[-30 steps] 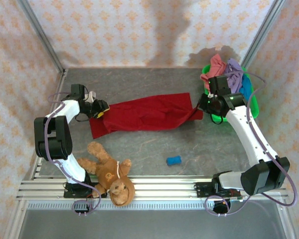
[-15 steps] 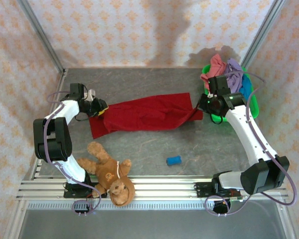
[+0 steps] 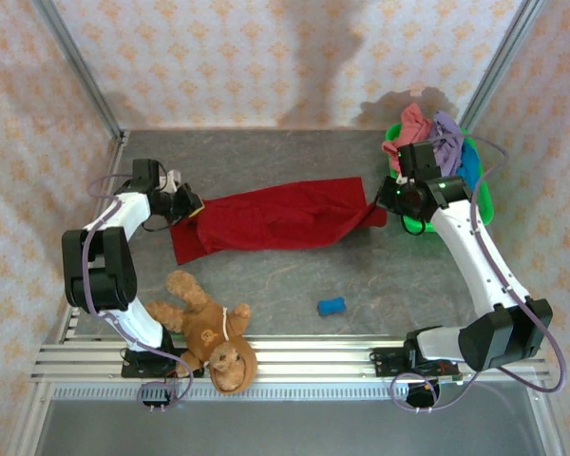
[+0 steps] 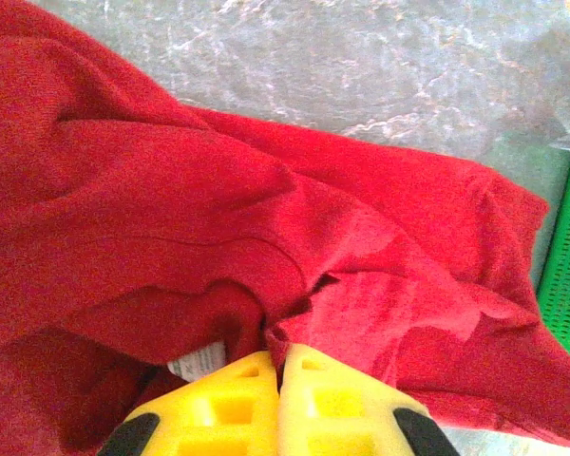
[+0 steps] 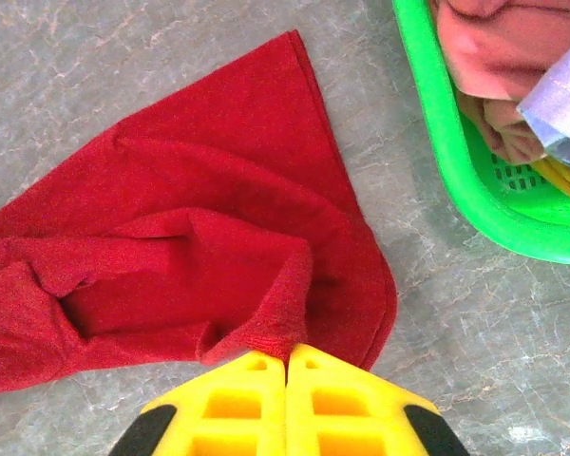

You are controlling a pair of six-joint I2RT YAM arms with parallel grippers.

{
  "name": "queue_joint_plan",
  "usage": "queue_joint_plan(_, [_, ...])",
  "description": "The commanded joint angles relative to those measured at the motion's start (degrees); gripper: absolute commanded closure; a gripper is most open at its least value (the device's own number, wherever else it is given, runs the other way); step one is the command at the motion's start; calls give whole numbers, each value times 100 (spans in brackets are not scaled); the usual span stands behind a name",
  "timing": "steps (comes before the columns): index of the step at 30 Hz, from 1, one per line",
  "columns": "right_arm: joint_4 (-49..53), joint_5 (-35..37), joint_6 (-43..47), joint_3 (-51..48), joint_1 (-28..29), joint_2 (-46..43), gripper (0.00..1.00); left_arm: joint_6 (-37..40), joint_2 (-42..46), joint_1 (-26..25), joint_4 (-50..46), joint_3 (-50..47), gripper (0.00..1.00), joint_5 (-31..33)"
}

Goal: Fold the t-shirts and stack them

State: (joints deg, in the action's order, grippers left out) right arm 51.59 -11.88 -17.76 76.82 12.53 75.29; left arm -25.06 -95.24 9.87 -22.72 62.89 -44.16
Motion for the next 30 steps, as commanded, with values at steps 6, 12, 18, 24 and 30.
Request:
queue_joint_plan(6, [-126,-78,-10,631,-32,-40,100,-81,1330,24,-654,1151,100,689])
queue_joint_plan(12, [-273,194,200,1283,-32,-7,100,-105,1806,24,-1044,2358,100,1532])
queue_joint_plan(18, [-673,99,588,2564,-31,181,100,-334,1745,22,-618,3716,100,1651])
queue_joint_plan(24, [-1908,-37,845,2986,-24,-23,100,-209,1764,19,-46,4651,100,1850])
queue_joint_plan(30, [-2492,-87,1138,3405,63,-55,100,361,2000,23,667,5069,100,2390])
